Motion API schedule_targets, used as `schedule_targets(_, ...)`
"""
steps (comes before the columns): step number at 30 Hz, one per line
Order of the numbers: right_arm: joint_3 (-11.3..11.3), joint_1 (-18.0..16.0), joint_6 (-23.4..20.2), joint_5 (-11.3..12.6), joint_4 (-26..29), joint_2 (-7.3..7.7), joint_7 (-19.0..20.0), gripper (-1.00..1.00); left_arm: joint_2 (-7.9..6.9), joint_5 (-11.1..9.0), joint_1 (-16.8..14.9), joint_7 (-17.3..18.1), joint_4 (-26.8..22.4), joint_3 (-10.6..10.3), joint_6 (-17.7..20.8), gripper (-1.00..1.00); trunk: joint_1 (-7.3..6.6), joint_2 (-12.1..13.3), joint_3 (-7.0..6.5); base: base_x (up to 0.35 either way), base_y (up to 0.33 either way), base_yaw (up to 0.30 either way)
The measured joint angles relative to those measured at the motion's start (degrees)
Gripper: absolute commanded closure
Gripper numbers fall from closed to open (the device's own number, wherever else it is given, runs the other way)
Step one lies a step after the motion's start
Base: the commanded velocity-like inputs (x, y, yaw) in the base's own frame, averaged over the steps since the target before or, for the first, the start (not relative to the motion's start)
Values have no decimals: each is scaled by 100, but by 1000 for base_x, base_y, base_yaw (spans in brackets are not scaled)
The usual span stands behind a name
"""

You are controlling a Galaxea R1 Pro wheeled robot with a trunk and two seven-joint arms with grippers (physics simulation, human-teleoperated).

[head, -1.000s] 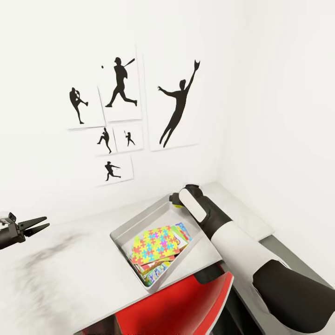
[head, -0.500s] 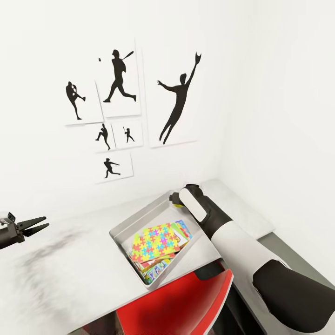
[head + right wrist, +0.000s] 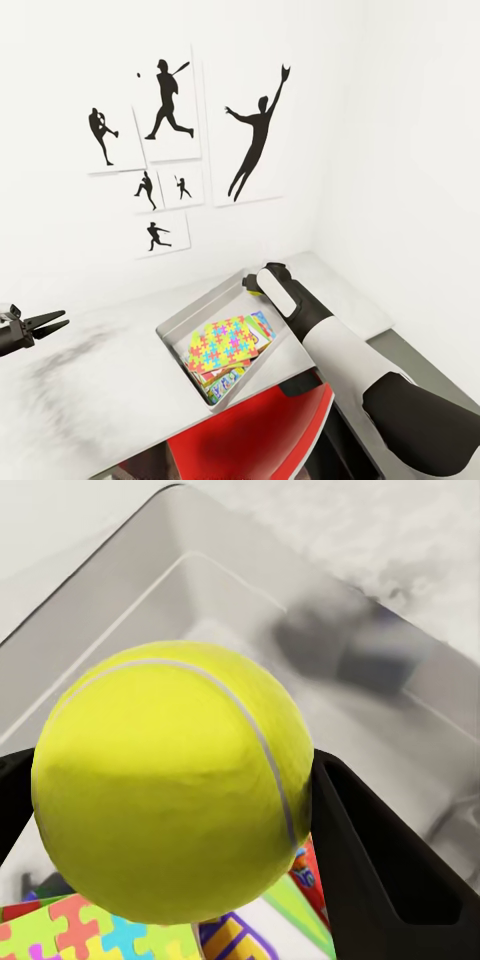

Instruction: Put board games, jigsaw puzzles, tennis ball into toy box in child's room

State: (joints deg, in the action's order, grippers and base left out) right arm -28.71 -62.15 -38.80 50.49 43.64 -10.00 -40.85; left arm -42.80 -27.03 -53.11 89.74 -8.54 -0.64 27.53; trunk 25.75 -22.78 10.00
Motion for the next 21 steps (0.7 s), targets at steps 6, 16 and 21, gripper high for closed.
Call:
schedule_targets(6,0,0,1,0,0,0,1,100,1,-1,0,0,0,0,-1,-100,0,0,57,0,0,0)
schedule_targets(16,5,-8,0,-1,54,0,4,100,1,0,0,0,0,0,-1,-100,0,0,151,0,0,0)
schedule_targets(21,8,-15,0,-1,84,0,5,100,-5,-2,0,0,0,0,-1,-100,0,0,199,0,0,0)
